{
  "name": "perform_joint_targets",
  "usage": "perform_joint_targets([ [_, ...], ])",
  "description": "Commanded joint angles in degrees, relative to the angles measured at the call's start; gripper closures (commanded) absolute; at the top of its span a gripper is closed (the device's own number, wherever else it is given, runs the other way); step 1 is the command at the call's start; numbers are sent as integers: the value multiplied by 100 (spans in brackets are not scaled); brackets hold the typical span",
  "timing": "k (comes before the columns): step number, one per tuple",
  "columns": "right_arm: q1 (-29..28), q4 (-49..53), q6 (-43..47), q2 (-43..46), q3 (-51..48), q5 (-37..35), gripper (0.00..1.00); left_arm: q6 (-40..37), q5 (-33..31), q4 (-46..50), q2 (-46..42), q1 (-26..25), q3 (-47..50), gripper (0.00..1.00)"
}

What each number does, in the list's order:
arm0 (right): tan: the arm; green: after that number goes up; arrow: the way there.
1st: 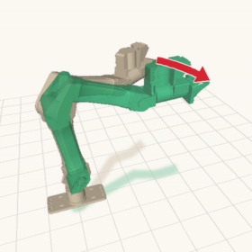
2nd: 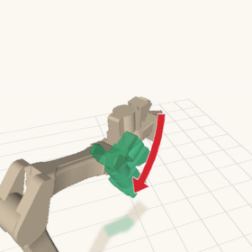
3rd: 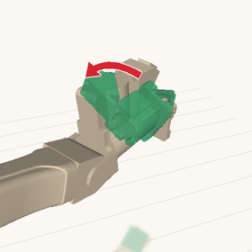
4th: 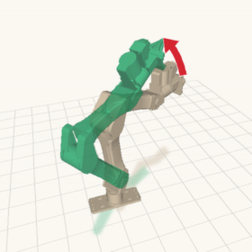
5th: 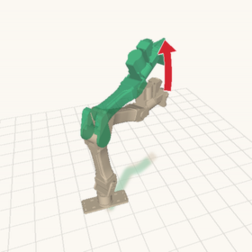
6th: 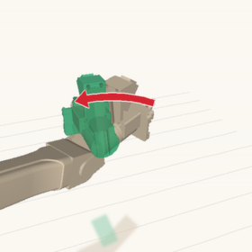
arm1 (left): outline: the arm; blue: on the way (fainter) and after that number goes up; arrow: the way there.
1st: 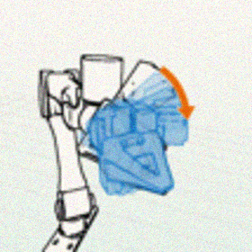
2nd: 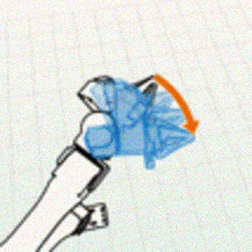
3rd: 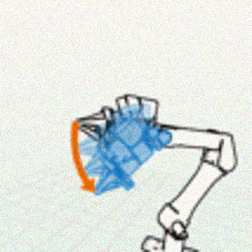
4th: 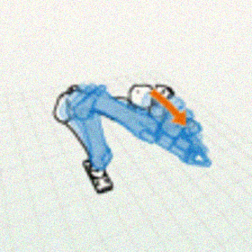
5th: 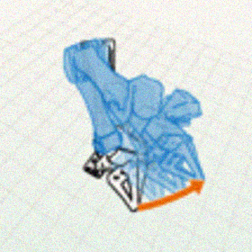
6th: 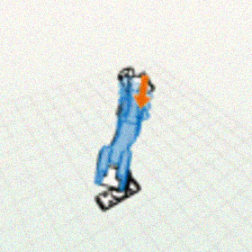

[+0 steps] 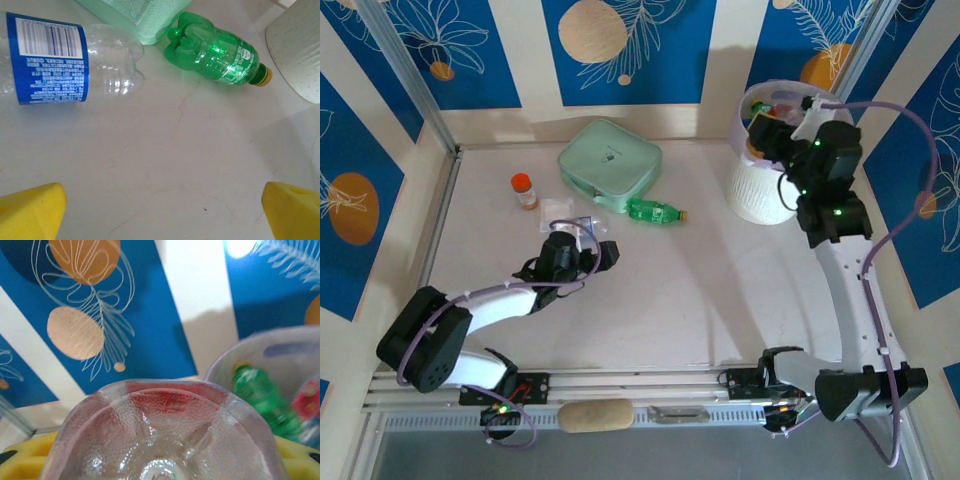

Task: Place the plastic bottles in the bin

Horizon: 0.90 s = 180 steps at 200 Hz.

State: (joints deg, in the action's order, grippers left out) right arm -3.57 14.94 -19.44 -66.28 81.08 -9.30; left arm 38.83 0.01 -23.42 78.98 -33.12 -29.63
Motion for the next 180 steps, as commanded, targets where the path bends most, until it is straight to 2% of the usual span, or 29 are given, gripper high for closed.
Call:
perform_joint_targets([
  [1, 314, 312, 587, -145, 486, -226, 49, 67, 200, -302, 107, 19, -155, 0],
  [64, 847, 1027, 990, -1581, 2144, -932, 51, -15, 184, -111, -86, 20, -115, 0],
  [153, 1115, 3577, 1750, -4112, 5364, -2342, 50, -244, 145, 154, -223, 24, -187, 0],
  [180, 1131, 3530, 1868, -4341, 5397, -2511, 50, -286, 148, 205, -221, 20, -197, 0],
])
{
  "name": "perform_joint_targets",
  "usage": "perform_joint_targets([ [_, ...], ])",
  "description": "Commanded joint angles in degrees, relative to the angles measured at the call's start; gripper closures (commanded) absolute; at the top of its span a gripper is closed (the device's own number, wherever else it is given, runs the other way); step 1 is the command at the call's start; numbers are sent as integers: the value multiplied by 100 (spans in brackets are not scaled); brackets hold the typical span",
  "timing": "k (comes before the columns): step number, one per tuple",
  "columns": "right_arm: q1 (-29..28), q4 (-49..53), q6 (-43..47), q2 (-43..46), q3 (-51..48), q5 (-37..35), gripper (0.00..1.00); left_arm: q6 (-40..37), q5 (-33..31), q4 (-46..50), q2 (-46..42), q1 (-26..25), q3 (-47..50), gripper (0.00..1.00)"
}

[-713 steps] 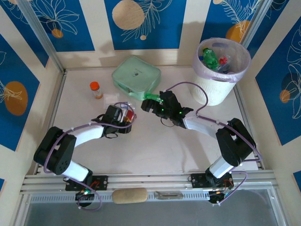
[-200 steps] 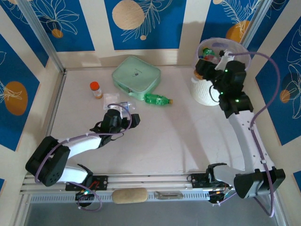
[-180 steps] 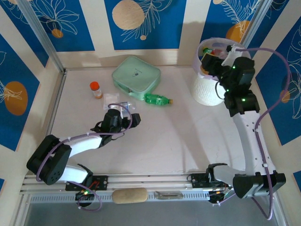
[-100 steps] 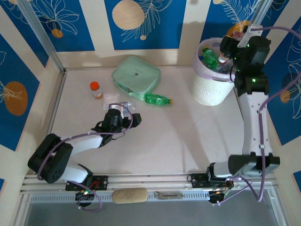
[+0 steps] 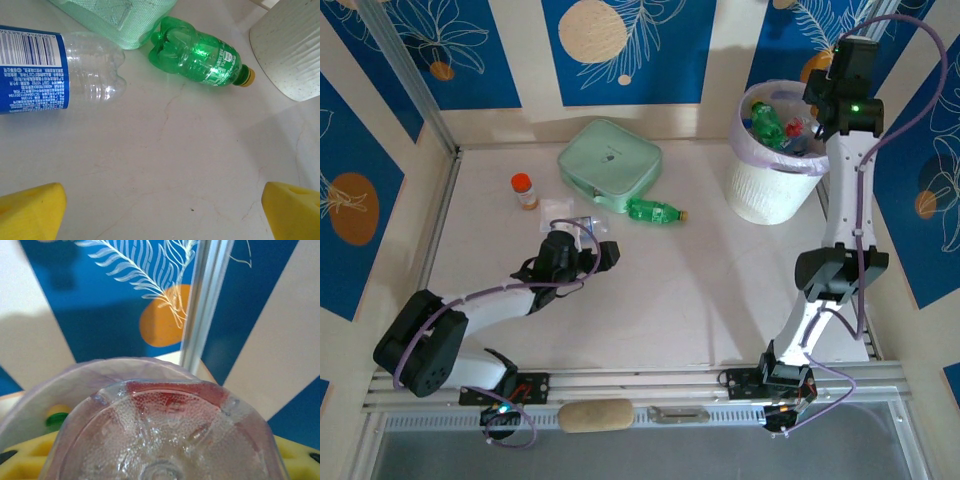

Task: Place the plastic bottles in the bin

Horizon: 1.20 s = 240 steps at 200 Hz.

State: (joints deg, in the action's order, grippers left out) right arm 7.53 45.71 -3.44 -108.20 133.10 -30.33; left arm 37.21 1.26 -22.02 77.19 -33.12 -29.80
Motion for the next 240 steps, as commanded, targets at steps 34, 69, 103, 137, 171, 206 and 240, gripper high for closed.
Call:
perform_joint_targets([
  [34, 12, 539, 296, -409, 247, -470, 49, -194, -28, 162, -107, 23, -184, 0],
  [69, 3, 655, 256, -583, 293, -413, 46, -195, -64, 189, -156, 21, -149, 0],
  [103, -66, 684, 256, -632, 377, -469, 25, -179, -64, 211, -200, 21, -122, 0],
  [137, -218, 738, 306, -593, 753, -439, 14, -199, -126, 268, -283, 21, -113, 0],
  [171, -511, 668, 447, -360, 887, -483, 12, -197, -134, 284, -301, 17, -113, 0],
  [206, -810, 794, 263, 128, 710, 88, 8, -271, -241, 337, -365, 29, -113, 0],
  [240, -1208, 393, -89, 1138, -599, 1557, 5, -478, -480, 513, -559, 82, -160, 0],
])
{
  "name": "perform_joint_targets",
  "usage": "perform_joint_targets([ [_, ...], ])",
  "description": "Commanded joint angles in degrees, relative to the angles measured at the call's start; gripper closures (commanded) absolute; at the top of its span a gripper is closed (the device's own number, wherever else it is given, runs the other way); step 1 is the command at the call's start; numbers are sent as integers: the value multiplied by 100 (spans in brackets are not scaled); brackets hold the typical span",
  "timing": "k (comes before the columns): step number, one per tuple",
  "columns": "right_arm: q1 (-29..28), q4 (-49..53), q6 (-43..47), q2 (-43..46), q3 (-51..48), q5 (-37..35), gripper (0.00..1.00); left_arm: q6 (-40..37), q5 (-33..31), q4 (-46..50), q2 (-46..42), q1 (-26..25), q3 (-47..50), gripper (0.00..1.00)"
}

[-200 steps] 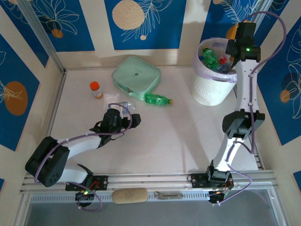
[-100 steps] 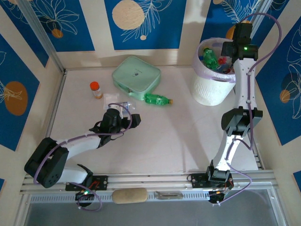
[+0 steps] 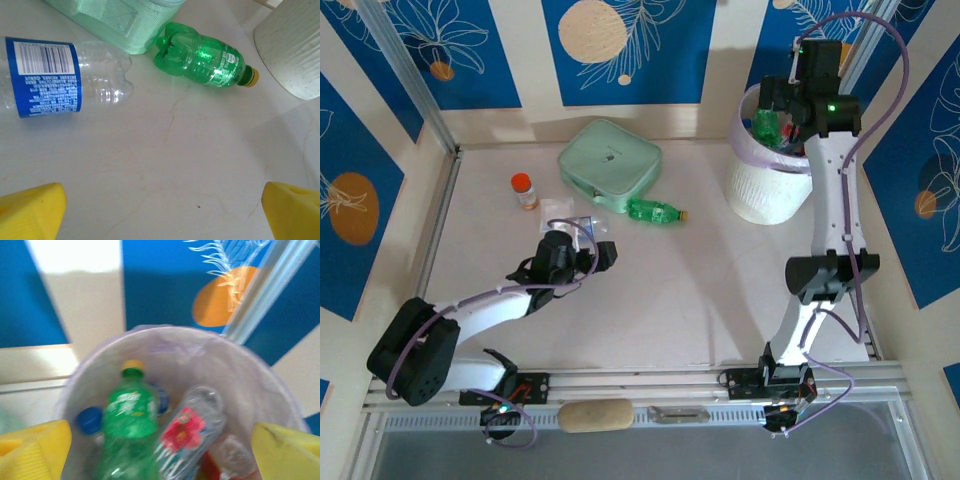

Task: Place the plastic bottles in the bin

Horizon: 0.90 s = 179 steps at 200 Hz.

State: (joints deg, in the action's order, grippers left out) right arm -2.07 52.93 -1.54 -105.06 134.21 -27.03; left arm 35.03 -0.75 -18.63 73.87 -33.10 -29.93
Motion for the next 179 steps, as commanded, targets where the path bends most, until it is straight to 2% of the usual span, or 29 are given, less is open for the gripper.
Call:
perform_joint_targets([
  [1, -263, -350, -287, 857, -769, 1275, 5, -268, -291, 184, -234, 82, -150, 0],
  [26, -665, -1117, -425, 1719, -2273, 2228, 2, -430, -296, 365, -324, 291, -283, 0],
  [54, -1130, -1871, -639, 2417, -3686, 2667, 1, -498, -115, 487, -321, 619, -471, 0],
  [79, -1458, -2082, -736, 2608, -4426, 3023, 1, -428, 113, 492, -283, 884, -581, 0],
  [109, -1830, -1932, -452, 2357, -4838, 3090, 1, -262, 305, 475, -270, 1138, -594, 0],
  [179, -2588, -1489, 357, 902, -4468, 2434, 1, -61, 559, 797, -669, 1876, -454, 0],
])
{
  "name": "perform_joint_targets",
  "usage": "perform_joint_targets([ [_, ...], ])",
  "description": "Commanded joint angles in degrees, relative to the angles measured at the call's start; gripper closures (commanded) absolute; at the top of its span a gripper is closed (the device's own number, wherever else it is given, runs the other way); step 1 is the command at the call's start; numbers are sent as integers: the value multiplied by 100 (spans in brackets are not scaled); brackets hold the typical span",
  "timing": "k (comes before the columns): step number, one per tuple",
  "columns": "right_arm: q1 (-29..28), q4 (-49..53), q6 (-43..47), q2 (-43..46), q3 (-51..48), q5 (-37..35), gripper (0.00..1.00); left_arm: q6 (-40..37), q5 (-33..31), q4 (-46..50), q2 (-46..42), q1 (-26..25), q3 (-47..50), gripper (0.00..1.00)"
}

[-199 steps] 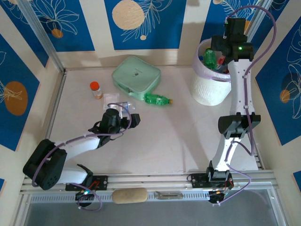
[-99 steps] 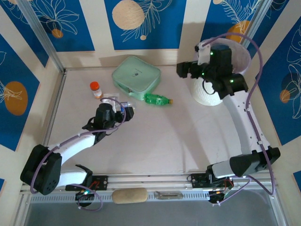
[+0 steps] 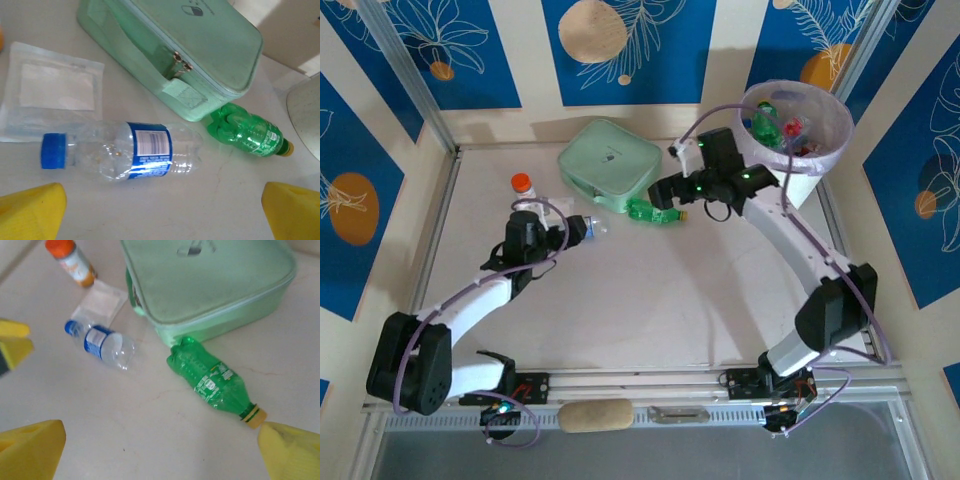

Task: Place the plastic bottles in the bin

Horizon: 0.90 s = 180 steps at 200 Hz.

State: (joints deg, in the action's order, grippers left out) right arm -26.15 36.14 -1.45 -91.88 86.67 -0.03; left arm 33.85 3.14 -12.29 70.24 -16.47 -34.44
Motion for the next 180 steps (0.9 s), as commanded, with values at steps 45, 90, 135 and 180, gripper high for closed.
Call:
perform_joint_targets([
  [45, -524, 627, 875, -1825, 1134, -1135, 1, 54, 307, 227, -543, 406, 181, 0],
  [90, -689, 1164, 1736, -3278, 2352, -2297, 1, 136, 381, 162, -633, 429, 408, 0],
  [135, -677, 1101, 2218, -3829, 2913, -2562, 1, 141, 372, 148, -705, 445, 504, 0],
  [180, -663, 1289, 2307, -4182, 3104, -2274, 1, 81, 372, 127, -687, 449, 455, 0],
])
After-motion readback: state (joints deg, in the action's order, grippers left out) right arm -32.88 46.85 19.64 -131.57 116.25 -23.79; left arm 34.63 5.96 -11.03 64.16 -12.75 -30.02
